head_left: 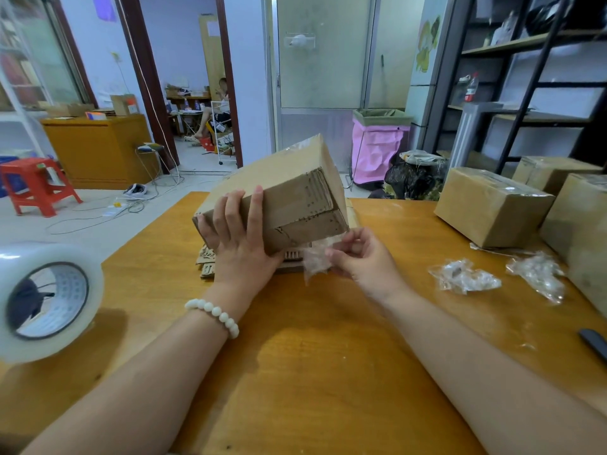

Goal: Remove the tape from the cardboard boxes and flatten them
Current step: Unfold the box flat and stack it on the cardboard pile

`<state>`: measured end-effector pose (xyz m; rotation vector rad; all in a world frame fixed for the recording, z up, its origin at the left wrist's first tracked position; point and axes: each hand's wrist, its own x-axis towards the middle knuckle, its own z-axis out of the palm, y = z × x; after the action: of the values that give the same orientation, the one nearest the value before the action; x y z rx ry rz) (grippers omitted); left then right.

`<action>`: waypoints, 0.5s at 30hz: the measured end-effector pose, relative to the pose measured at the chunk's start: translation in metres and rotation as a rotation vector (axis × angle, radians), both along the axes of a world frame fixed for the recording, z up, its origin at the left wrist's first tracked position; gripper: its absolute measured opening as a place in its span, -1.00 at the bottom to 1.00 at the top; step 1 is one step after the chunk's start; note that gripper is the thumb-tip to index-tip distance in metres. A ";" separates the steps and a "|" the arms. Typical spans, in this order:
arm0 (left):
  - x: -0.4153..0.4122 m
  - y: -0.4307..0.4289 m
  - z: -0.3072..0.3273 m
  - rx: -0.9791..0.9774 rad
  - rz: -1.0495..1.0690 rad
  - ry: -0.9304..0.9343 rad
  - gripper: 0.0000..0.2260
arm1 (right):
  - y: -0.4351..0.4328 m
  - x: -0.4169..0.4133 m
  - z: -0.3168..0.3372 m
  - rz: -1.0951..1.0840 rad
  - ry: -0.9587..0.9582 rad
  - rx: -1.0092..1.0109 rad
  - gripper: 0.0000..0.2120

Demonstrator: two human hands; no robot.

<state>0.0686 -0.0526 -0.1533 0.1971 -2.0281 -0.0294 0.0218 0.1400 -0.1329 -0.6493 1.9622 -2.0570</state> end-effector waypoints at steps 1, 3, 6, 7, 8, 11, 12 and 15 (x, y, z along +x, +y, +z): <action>0.000 0.000 -0.001 -0.019 0.003 0.004 0.05 | 0.001 -0.002 0.000 -0.048 0.024 0.041 -0.76; 0.001 0.000 -0.001 -0.044 -0.008 -0.006 0.10 | 0.004 -0.007 0.001 -0.148 0.116 0.161 -0.73; 0.000 0.002 0.000 -0.072 -0.043 -0.019 0.11 | 0.007 -0.013 0.001 -0.239 0.215 0.250 -0.76; 0.000 0.003 0.000 -0.079 -0.048 -0.019 0.11 | 0.007 -0.014 0.001 -0.258 0.242 0.259 -0.79; 0.001 0.004 0.000 -0.084 -0.051 -0.019 0.10 | 0.007 -0.014 0.001 -0.279 0.272 0.271 -0.82; 0.001 0.007 0.001 -0.086 -0.053 -0.010 0.06 | 0.010 -0.015 0.003 -0.340 0.366 0.286 -0.90; 0.001 0.007 0.002 -0.079 -0.052 -0.009 0.04 | 0.011 -0.015 0.003 -0.354 0.406 0.289 -0.91; 0.000 0.008 0.002 -0.056 -0.067 -0.006 0.02 | 0.009 -0.016 0.002 -0.401 0.521 0.339 -0.89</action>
<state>0.0687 -0.0450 -0.1512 0.0936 -2.0384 -0.0145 0.0062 0.1494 -0.1307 -0.8284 2.8594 -1.7916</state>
